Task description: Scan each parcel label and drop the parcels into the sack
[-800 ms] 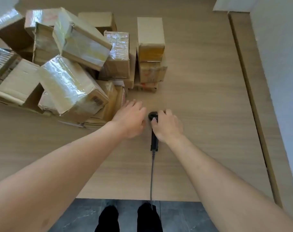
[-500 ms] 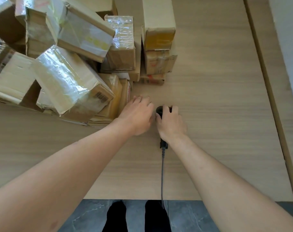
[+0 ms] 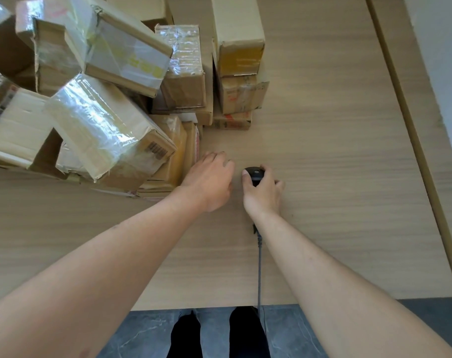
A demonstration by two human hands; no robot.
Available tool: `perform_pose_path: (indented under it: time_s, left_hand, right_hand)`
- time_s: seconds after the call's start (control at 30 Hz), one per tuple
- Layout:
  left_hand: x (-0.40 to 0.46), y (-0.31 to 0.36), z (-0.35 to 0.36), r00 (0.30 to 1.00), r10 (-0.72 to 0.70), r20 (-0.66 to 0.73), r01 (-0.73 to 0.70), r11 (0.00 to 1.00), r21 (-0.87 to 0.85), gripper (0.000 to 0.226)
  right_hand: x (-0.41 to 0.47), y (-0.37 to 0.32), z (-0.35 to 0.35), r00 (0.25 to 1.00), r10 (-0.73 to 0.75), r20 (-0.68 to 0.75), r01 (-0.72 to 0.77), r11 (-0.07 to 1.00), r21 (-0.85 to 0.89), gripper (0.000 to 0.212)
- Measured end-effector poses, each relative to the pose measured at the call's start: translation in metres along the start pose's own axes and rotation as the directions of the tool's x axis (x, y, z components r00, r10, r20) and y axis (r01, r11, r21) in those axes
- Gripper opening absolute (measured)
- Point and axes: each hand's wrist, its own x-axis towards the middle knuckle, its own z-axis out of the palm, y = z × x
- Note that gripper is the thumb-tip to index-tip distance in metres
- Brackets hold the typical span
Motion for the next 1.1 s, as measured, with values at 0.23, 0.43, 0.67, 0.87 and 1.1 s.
perform_pose_path:
  time_s: [0.23,0.43,0.67,0.87,1.1]
  left_hand:
    - [-0.004,0.001,-0.002,1.000,-0.009,-0.015,0.009,1.000,-0.010,0.040]
    - [-0.008,0.004,-0.002,0.999,-0.029,-0.018,0.029,1.000,-0.004,0.041]
    - [-0.022,0.012,-0.012,0.996,-0.070,-0.052,0.069,0.997,-0.022,0.029]
    - [-0.049,0.027,-0.037,0.988,-0.099,-0.121,0.098,0.995,-0.018,0.047]
    - [-0.096,0.041,-0.068,0.966,-0.061,-0.250,0.071,0.997,0.028,0.045]
  right_hand:
    - [0.002,0.005,0.004,1.000,-0.006,-0.020,0.007,0.998,0.059,0.055]
    - [0.002,0.009,0.003,1.000,-0.015,0.025,0.012,0.992,0.127,0.056]
    - [-0.007,0.008,-0.008,0.999,-0.002,0.037,-0.009,0.957,0.289,0.038]
    - [-0.037,-0.002,-0.032,0.997,-0.075,0.013,0.067,0.946,0.318,0.028]
    - [-0.082,-0.024,-0.058,0.979,-0.193,-0.064,0.203,0.928,0.312,0.030]
